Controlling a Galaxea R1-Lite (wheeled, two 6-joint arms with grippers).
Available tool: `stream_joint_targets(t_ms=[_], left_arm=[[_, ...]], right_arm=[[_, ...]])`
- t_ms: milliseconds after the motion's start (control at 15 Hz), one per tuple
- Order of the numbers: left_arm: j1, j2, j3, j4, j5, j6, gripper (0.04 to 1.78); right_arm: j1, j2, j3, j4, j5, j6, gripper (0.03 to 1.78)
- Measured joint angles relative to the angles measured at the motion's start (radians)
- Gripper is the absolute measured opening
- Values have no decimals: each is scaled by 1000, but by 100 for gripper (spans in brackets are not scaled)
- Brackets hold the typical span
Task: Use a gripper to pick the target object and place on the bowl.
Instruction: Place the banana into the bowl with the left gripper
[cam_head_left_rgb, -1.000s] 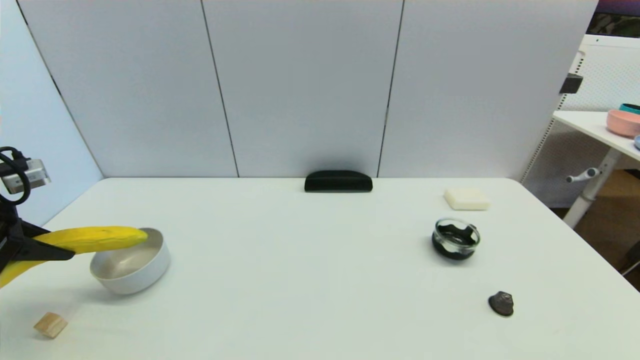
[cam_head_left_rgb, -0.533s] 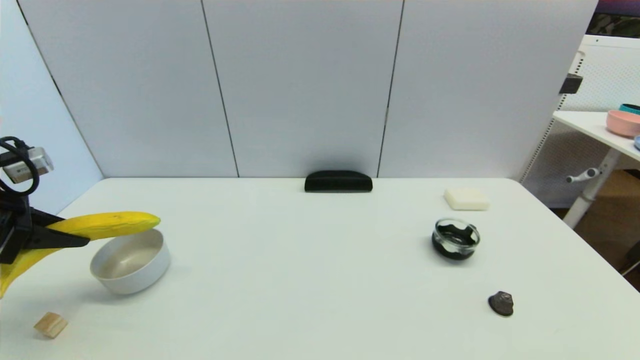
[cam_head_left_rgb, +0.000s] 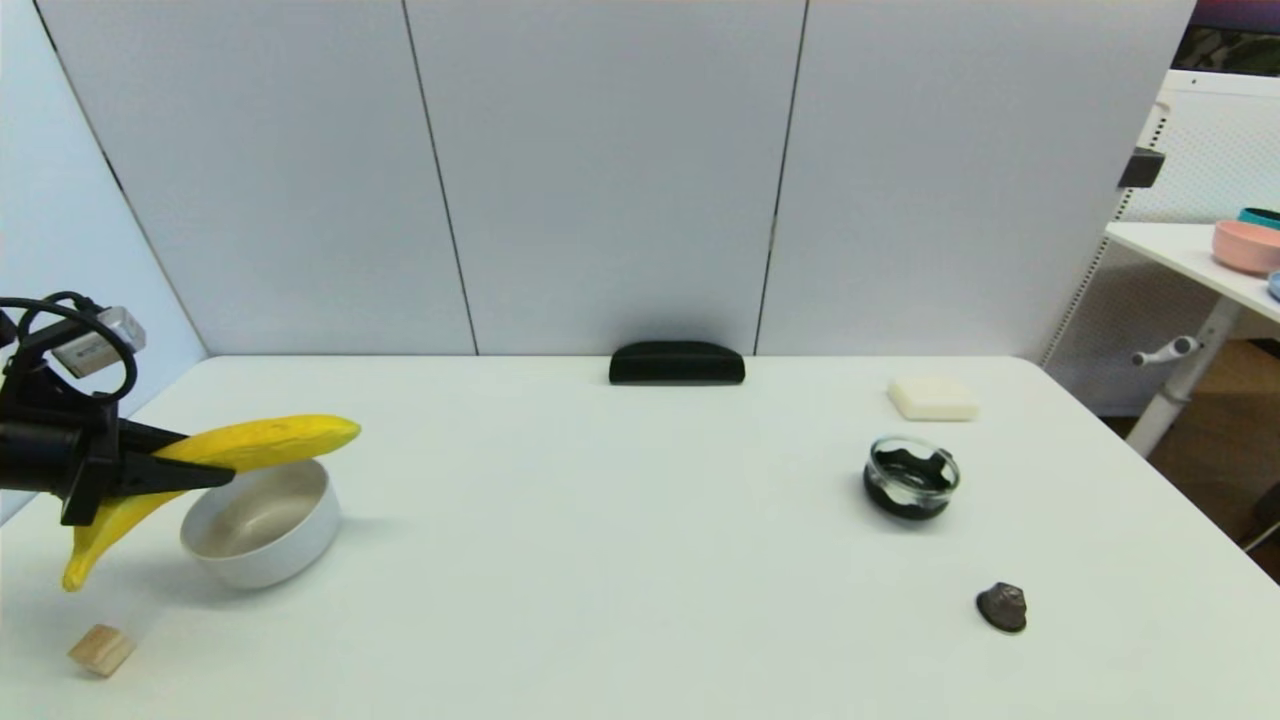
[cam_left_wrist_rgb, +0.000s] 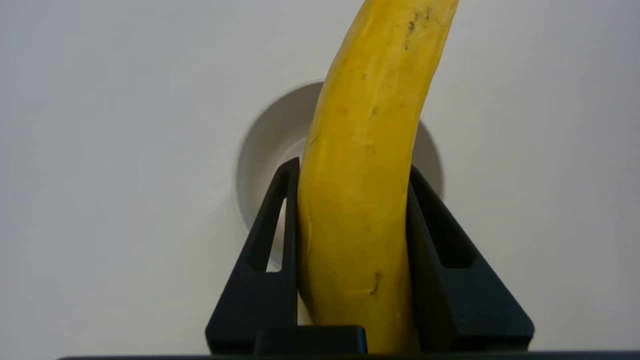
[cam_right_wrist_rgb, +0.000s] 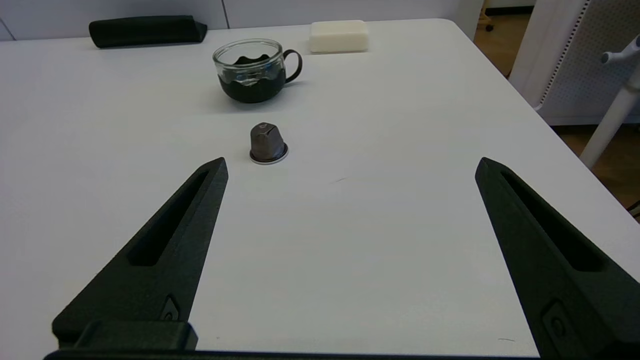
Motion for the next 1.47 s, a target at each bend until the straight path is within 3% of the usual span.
stream_joint_targets(t_ms=[533, 1467], left_arm=[[-80, 85, -15, -17, 3, 1, 62], [-46, 104, -10, -15, -8, 4, 62]], right_arm=[[0, 0, 0, 0, -1, 0, 171], [0, 0, 0, 0, -1, 0, 171]])
